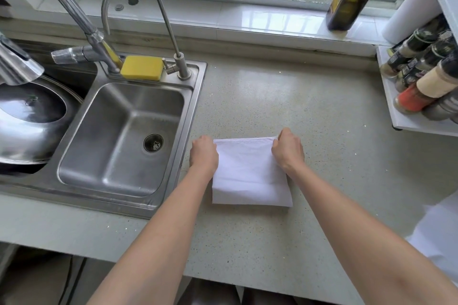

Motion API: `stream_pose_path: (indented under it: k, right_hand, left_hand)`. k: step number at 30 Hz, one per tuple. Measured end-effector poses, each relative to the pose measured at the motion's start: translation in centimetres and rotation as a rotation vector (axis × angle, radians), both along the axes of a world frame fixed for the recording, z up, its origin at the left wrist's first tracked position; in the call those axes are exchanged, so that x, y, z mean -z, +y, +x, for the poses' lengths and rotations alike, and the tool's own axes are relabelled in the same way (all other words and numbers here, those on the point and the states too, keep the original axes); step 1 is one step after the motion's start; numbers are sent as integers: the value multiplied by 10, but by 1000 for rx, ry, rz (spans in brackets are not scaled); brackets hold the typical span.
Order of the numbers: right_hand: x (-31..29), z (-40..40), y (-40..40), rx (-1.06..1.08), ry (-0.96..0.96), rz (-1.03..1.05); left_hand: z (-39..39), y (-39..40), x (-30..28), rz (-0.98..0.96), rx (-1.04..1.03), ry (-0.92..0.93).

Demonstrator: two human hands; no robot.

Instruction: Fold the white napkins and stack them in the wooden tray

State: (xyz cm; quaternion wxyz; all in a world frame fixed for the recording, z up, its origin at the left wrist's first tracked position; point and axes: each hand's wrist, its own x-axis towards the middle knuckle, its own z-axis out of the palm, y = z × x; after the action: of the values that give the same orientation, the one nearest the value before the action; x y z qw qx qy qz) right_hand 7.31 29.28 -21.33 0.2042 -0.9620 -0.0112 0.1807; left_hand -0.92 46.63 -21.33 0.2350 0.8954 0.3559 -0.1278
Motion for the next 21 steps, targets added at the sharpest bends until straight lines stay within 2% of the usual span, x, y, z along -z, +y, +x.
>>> stream_pose_path:
  k: [2,4,6,7,9,11,15,18,21]
  right_hand:
    - [-3,-2,1,-65,-60,-126]
    - [-3,-6,2,-205,-278,-247]
    - [-3,-10,6,-415,-503,-260]
    - [-2,-13,8,-531,-538,-234]
    - [-1,-19,12,-781,-408,-137]
    - [1,-25,11,-908,-188,-65]
    - [15,-38,13,-836,-111,82]
    - [17,-44,22,-817,-74,1]
    - [15,-44,26,-827,-58,-75]
  left_hand:
    - [0,0,0,5,5,0]
    - [0,0,1,9,3,-2]
    - [1,1,2,3,-14,-13]
    - [1,1,2,2,-13,-12]
    - [2,1,0,10,11,3]
    - [2,0,-3,27,31,4]
    - [1,4,-2,10,25,2]
    - [0,5,-6,-78,-26,-21]
    - [-13,1,-11,-297,-140,-136]
